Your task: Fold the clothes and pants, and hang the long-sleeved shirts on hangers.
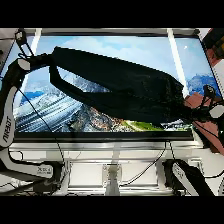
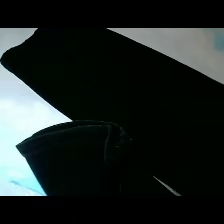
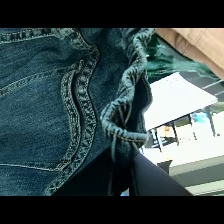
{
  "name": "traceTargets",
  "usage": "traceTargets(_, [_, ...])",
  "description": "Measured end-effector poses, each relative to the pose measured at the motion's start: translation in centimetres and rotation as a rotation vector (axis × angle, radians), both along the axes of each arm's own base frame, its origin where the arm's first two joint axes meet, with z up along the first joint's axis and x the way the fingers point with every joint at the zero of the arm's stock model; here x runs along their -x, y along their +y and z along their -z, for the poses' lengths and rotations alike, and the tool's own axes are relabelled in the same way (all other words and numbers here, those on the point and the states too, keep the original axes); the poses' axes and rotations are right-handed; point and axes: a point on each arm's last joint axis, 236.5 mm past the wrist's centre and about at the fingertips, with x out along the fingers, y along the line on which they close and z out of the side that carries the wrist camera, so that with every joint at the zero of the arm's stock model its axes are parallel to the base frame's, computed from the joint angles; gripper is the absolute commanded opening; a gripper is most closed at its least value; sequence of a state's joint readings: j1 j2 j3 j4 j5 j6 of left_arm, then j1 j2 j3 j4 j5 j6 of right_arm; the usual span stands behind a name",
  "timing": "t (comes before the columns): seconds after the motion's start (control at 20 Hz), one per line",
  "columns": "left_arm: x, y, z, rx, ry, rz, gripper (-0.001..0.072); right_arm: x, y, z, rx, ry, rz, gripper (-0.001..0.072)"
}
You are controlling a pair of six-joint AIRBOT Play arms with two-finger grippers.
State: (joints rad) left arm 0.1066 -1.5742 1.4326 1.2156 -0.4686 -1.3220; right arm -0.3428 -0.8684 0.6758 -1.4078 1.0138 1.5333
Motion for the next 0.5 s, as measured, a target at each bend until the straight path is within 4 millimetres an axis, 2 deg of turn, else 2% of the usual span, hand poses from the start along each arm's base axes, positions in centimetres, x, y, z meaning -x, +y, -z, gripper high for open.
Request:
traceTargets(0.1, [2.1, 0.9, -1.8, -0.119, 0.039, 0.031, 0.0020, -0.1, -0.1, -0.2, 0.003, -0.006, 0.001, 0.0037])
traceTargets(0.15, [3.8, 2.0, -3.0, -0.185, 0.069, 0.034, 0.0020, -0.1, -0.1, -0.2, 0.003, -0.005, 0.001, 0.0037])
traceTargets(0.4, [14.7, 7.4, -10.5, -0.432, 0.215, -0.031, 0.0019, 0.6, 0.6, 0.0, -0.026, 0.028, -0.004, 0.0037])
traceTargets(0.5, [19.2, 8.9, -11.4, -0.477, 0.313, -0.065, 0.0019, 1.1, 0.8, 0.2, -0.035, 0.048, -0.009, 0.0037])
